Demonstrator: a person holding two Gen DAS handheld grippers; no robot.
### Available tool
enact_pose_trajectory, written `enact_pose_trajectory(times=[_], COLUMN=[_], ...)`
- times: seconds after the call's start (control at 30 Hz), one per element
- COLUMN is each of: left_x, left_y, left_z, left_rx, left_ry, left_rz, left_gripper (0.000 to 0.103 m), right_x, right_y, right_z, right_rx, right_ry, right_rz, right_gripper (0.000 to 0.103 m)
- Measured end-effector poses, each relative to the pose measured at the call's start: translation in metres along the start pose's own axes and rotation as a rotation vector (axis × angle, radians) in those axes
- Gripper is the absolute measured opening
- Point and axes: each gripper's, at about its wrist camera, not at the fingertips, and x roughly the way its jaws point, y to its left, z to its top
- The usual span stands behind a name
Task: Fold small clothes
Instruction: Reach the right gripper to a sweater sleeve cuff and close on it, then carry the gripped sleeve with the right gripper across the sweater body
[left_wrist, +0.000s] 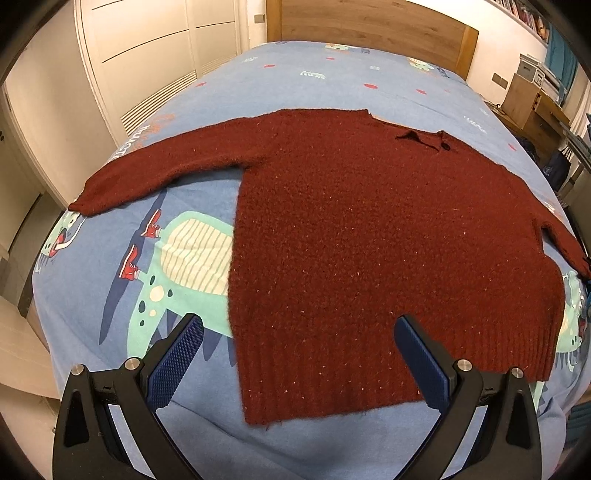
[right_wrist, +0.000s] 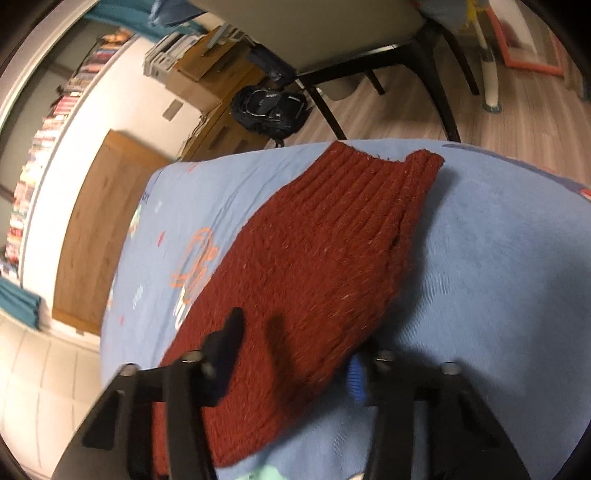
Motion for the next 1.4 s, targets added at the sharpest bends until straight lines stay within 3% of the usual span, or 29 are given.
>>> enact_pose_trajectory(times=[0.13, 0.23, 0.63, 0.9, 1.13, 1.4], left_x=[0.003, 0.004, 0.004, -0.001, -0.004, -0.008], left_y=[0.000, -0.001, -0.001, 0.011, 0.028, 0.058], left_z=[-0.001, 0.000, -0.001, -0.002, -0.002, -0.012], left_rx=[0.000, -0.003, -0.011, -0.035, -0.076, -0.125], left_ry=[0.006, 0.009, 0.025, 0.015, 0.009, 0.009], left_rz=[0.001, -0.014, -0.077, -0.089, -0.105, -0.096], left_gripper=[0.102, 0.102, 0.101, 0.101, 0.101, 0.101], right_x=[0.003, 0.001, -0.017, -0.018, -0.013, -0.002], right_y=[-0.009, -0.007, 0.050, 0.103, 0.166, 0.249], right_z=[0.008, 0.014, 0.014, -0.008, -0.051, -0.123], right_rx=[0.047, 0.036, -0.090, -0.137, -0.204, -0.262], right_ry=[0.002, 0.010, 0.024, 0.068, 0.144, 0.266], right_rz=[0.013, 0.023, 0.130, 0.197, 0.280, 0.406], right_gripper=[0.016, 0.011, 0.009, 0.008, 0.008, 0.008])
